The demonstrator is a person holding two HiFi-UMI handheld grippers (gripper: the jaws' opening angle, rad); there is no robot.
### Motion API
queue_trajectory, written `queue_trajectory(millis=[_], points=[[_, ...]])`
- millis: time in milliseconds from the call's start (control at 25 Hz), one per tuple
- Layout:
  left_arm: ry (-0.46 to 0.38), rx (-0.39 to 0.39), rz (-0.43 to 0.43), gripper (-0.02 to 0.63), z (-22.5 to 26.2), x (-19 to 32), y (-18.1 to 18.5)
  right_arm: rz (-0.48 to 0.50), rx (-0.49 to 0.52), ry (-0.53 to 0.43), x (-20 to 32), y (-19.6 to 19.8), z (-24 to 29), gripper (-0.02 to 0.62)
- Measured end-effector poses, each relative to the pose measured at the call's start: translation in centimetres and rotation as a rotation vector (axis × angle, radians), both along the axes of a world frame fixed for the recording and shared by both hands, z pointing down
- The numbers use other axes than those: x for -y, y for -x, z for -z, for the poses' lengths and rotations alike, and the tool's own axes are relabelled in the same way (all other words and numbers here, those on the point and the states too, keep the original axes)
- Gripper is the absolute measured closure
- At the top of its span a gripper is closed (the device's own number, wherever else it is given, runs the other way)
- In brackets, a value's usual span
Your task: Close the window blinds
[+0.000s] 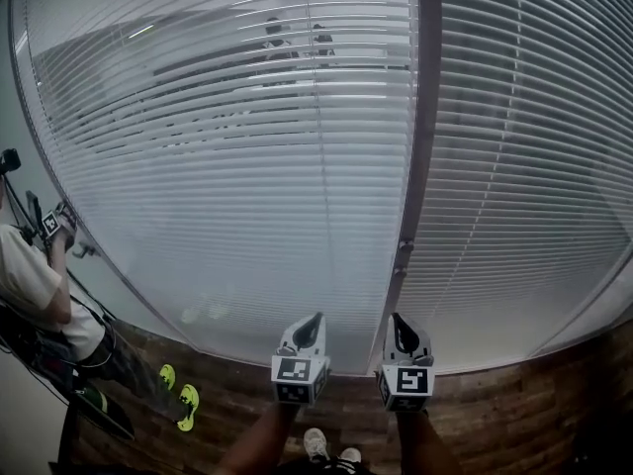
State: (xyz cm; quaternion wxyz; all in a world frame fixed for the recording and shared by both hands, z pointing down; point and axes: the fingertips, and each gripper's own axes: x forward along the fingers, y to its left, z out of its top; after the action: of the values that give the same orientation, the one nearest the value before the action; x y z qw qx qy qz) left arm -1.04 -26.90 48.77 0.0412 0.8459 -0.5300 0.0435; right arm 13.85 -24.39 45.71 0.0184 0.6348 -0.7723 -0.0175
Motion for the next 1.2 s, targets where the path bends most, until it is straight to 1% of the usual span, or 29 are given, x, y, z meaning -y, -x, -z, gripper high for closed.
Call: queue_trajectory(millis=[80,240,360,440,560,680,800,920,1080,1200], points=[[0.001,-0.002,-0.016,0.606,-0.1,1.0,-0.4,-0.023,-0.004,0.011,0.8,-0.4,0.1,0.592],[-0.002,-0.010,-0.047,0.606,-0.8,2.5,-0.7,-0.030,-0.010,-0.011,2.5,-0.7,-1.1,0.592],[-0.001,-0.016,-0.070,0.606,-1.9,4.1,-1.3,-0.070,-0.028,-0.002,3.5,-1.3,-1.0,0.592],[-0.004,-0.010,-0.055,0.606,-1.6,5.1,-0.4,-0.074,-0.029,-0.011,4.1,-0.5,-1.1,0.592],[-0.009,0.004,-0.056,0.606,-1.5,6.3,0.7,-0.113,-0.015,0.016,4.5,0.0,-0.8,0.592],[-0.013,-0.014,-0.071,0.606,-1.2,7.2,0.8,-0.136,-0.002,-0.002,5.6,-0.5,-0.7,0.592],[0.001,-0.028,-0.088,0.606,-1.2,7.4,0.7,-0.156,-0.022,-0.018,6.6,-1.2,-0.5,0.592],[0.014,-0.033,-0.095,0.606,-1.7,7.4,0.6,-0.181,-0.017,-0.019,6.8,-1.3,0.0,0.592],[0.027,-0.062,-0.093,0.606,-3.1,7.8,0.2,-0.177,-0.037,-0.039,7.3,-1.9,-1.0,0.592],[0.012,-0.090,-0.076,0.606,-1.7,8.4,0.0,-0.174,-0.037,-0.062,8.1,-2.4,-0.4,0.592]])
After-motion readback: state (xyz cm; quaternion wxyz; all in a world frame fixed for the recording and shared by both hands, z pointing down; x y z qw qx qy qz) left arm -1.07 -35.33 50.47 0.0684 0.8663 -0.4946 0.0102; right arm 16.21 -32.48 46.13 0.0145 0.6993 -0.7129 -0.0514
